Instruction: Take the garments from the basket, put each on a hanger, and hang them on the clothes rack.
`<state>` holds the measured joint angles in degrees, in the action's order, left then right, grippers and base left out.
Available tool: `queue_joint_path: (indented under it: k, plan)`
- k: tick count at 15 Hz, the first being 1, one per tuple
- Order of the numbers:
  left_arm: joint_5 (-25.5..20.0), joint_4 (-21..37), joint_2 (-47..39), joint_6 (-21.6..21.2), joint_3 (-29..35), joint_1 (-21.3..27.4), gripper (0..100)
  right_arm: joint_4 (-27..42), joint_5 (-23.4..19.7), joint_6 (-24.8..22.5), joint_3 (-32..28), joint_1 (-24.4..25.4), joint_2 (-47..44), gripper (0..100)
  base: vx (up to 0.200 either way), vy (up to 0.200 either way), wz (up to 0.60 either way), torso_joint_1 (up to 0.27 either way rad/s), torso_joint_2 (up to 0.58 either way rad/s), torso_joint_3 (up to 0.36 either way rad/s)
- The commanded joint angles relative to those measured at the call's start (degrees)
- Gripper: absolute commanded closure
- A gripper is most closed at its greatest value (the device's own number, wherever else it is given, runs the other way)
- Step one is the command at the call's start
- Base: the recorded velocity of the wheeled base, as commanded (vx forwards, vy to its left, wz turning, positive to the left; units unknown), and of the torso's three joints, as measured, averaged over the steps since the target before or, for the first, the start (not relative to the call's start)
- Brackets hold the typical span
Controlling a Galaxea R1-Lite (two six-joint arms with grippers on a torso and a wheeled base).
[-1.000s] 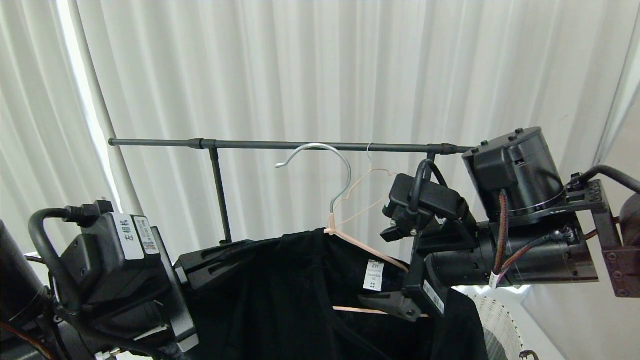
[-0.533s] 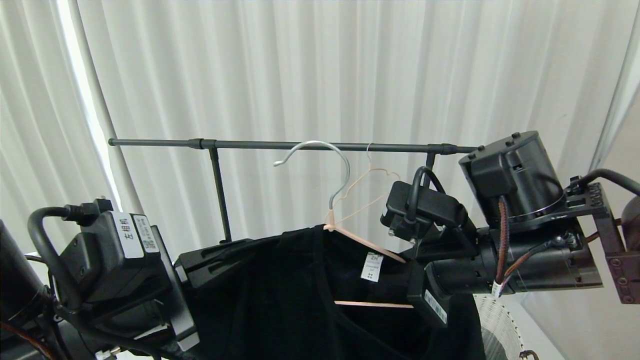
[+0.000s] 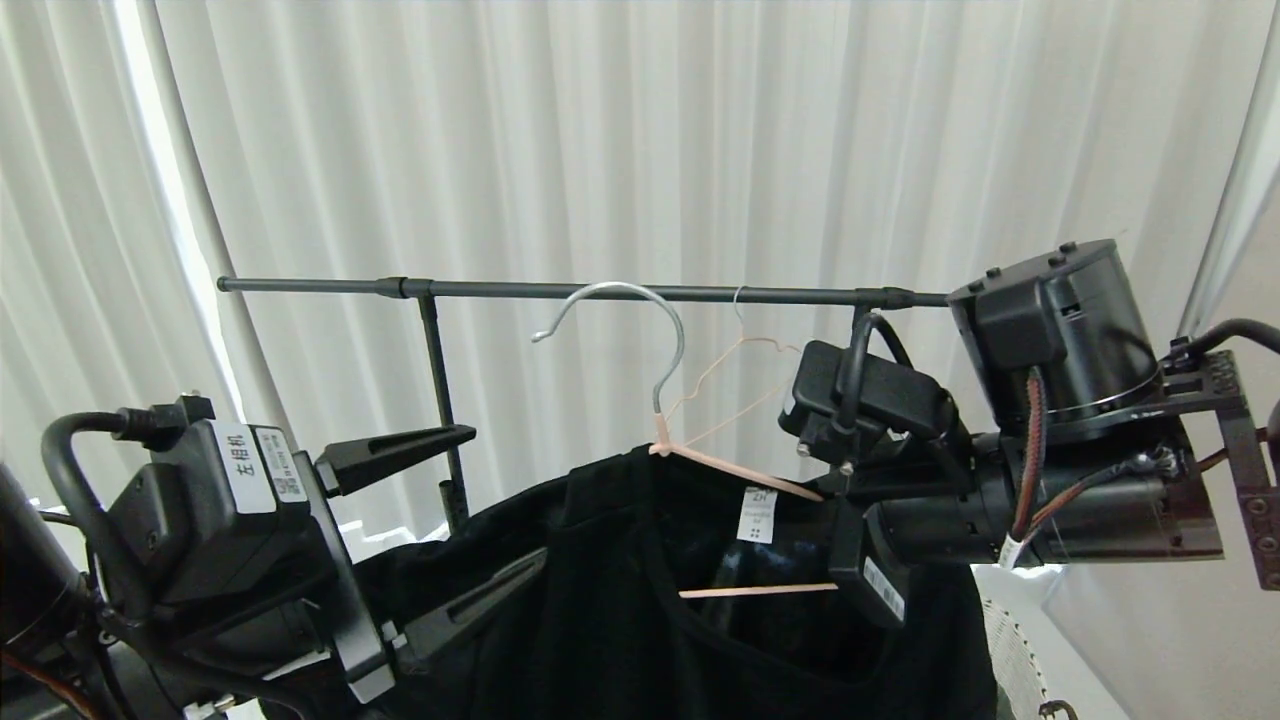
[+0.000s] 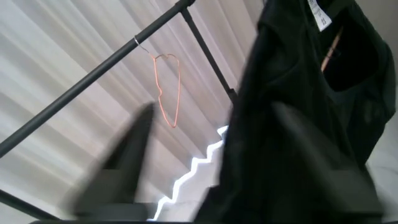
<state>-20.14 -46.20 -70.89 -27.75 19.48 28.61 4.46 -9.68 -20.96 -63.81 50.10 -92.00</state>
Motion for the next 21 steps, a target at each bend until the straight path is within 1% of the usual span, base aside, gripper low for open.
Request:
queue_joint_path:
  k: [1,2,3,6,7,8,10,11,12,13,14,15,18,21]
  plan:
    - [0.0,0.1,1.4,0.2,-0.8,-0.1,0,-0.1,-0.1,-3.1,0.2,-3.4,1.8,100,0.0,0.0,0.0,0.0,0.0,0.0]
    - [0.1,0.1,2.1,0.3,-1.6,-0.4,0,-0.1,-0.2,-5.1,0.2,-5.5,2.3,100,0.0,0.0,0.0,0.0,0.0,0.0]
    - [0.2,0.1,2.6,0.8,-2.1,-1.3,0,-0.1,-0.2,-6.0,0.3,-7.2,2.9,100,0.0,0.0,0.0,0.0,0.0,0.0]
    - [0.3,0.1,5.1,2.7,-3.3,-2.9,0,-0.8,-0.1,-6.3,1.1,-11.4,4.4,100,0.0,0.0,0.0,0.0,0.0,0.0]
    - [0.3,0.1,5.3,2.7,-3.6,-3.2,0,-1.2,-0.1,-6.3,1.2,-11.9,4.5,100,0.0,0.0,0.0,0.0,0.0,0.0]
    - [0.3,0.1,5.7,2.7,-4.6,-4.8,0,-2.5,-0.1,-6.3,1.6,-12.6,4.9,100,0.0,0.0,0.0,0.0,0.0,0.0]
    - [0.4,0.1,5.1,2.8,-7.7,-10.0,0,-3.2,-0.3,-6.3,1.7,-12.7,6.0,100,0.0,0.0,0.0,0.0,0.0,0.0]
    - [0.2,0.1,4.2,4.0,-9.7,-14.2,0,-3.8,-0.3,-6.7,1.8,-12.7,6.8,100,0.0,0.0,0.0,0.0,0.0,0.0]
    - [0.2,0.1,3.1,5.4,-10.5,-15.5,0,-4.5,-0.4,-7.7,2.4,-12.6,7.5,100,0.0,0.0,0.0,0.0,0.0,0.0]
    - [0.1,0.1,2.2,8.1,-10.9,-16.6,0,-6.2,-0.6,-8.7,3.4,-12.5,8.1,100,0.0,0.0,0.0,0.0,0.0,0.0]
    - [0.1,0.1,1.8,9.3,-10.9,-16.7,0,-7.3,-0.6,-8.8,4.0,-12.4,8.2,100,0.0,0.0,0.0,0.0,0.0,0.0]
    - [0.1,0.1,0.5,12.4,-11.0,-16.7,0,-10.6,-1.0,-8.8,5.8,-11.4,9.0,100,0.0,0.0,0.0,0.0,0.0,0.0]
    - [0.0,0.1,-2.7,13.0,-11.0,-16.7,0,-12.1,-1.0,-8.8,6.8,-8.8,10.1,100,0.0,0.0,0.0,0.0,0.0,0.0]
    - [0.0,0.1,-4.7,13.1,-10.1,-16.7,0,-12.0,-0.8,-8.8,6.8,-7.7,10.8,100,0.0,0.0,0.0,0.0,0.0,0.0]
